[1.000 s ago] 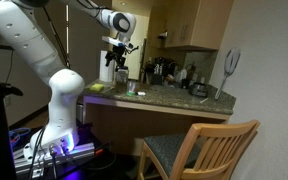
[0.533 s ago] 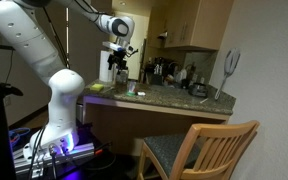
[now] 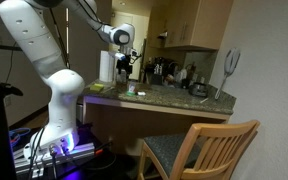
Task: Take the bottle off the green thing and put it on the counter
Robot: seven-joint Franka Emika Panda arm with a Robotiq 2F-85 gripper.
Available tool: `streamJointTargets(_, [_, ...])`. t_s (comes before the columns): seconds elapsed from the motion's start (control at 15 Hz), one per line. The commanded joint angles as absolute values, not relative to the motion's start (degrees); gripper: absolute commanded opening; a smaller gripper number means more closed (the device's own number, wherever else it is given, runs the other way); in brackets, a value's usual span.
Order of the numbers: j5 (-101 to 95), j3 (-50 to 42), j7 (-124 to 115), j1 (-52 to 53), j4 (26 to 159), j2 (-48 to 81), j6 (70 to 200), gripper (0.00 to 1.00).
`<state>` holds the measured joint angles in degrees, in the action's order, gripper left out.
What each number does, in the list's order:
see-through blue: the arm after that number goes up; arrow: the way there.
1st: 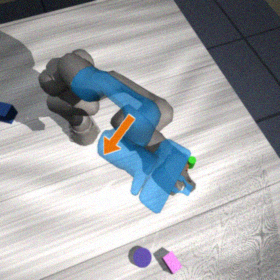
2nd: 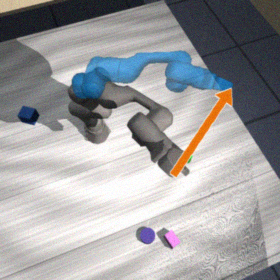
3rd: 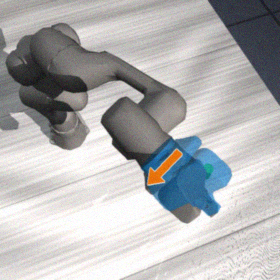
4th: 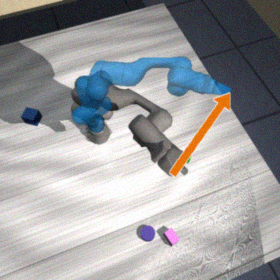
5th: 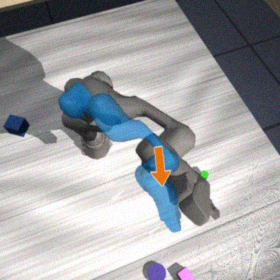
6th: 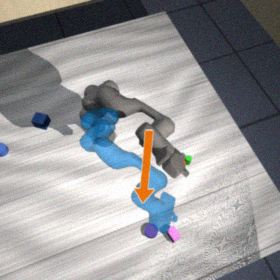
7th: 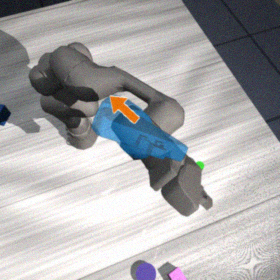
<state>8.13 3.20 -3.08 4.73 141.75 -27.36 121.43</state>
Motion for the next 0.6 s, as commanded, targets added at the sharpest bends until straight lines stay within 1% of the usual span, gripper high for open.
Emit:
streamJointTargets(0.0, [3.45,5.32,-8.51,2.09,140.8,-21.49,128.75,1.0])
streamJointTargets(0.07, [5.76,3.81,-5.83,4.03,141.6,-24.52,126.08,1.0])
streamJointTargets(0.4, [5.3,3.94,-6.4,3.99,141.52,-24.09,126.59,1.0])
streamJointTargets(0.53, [5.5,4.19,-6.32,4.18,142.88,-23.47,131.34,1.0])
